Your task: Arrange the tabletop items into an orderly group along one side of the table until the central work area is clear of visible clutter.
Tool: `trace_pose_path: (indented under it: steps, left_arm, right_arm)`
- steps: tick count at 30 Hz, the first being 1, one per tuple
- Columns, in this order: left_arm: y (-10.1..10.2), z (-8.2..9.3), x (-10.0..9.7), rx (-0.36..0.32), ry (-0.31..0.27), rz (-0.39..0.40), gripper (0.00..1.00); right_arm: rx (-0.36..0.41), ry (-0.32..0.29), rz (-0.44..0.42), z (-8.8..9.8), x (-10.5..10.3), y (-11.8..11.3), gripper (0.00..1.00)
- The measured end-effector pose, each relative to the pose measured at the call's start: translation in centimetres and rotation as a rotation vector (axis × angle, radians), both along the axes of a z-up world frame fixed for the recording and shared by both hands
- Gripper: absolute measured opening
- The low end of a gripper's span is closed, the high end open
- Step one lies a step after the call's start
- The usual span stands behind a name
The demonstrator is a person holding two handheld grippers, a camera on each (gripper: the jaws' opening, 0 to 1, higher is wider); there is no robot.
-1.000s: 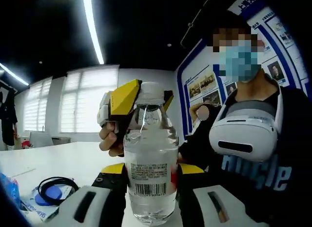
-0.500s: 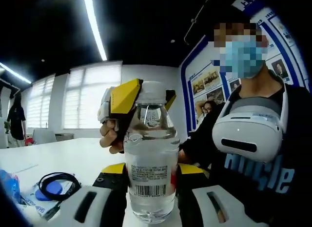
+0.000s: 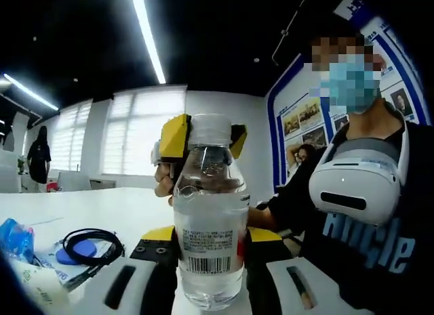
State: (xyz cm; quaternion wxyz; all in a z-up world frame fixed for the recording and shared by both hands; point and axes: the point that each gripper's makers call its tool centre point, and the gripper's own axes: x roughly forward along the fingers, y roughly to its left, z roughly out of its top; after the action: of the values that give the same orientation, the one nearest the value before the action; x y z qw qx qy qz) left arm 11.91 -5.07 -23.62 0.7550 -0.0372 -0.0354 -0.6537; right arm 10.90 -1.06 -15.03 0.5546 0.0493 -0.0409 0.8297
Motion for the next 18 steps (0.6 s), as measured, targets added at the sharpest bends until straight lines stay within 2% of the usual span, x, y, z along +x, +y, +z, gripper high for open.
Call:
trace_pose_path:
  steps: [3,10,18]
  left_arm:
    - [0.3,0.1,0.3,-0.007,0.006,0.023,0.35]
    - [1.3,0.6,0.6,-0.028,0.016,0.058,0.34]
    - [2.4,0.6,1.0,-0.040,0.019,0.095,0.34]
  right_arm:
    - [-0.010,0.020,-0.020,-0.2,0.5,0.1,0.20]
    - [-0.081,-0.025,-0.060,-1.6,0.9,0.7,0.25]
    - [-0.088,-0.031,-0.098,-1.9,1.4,0.9,0.25]
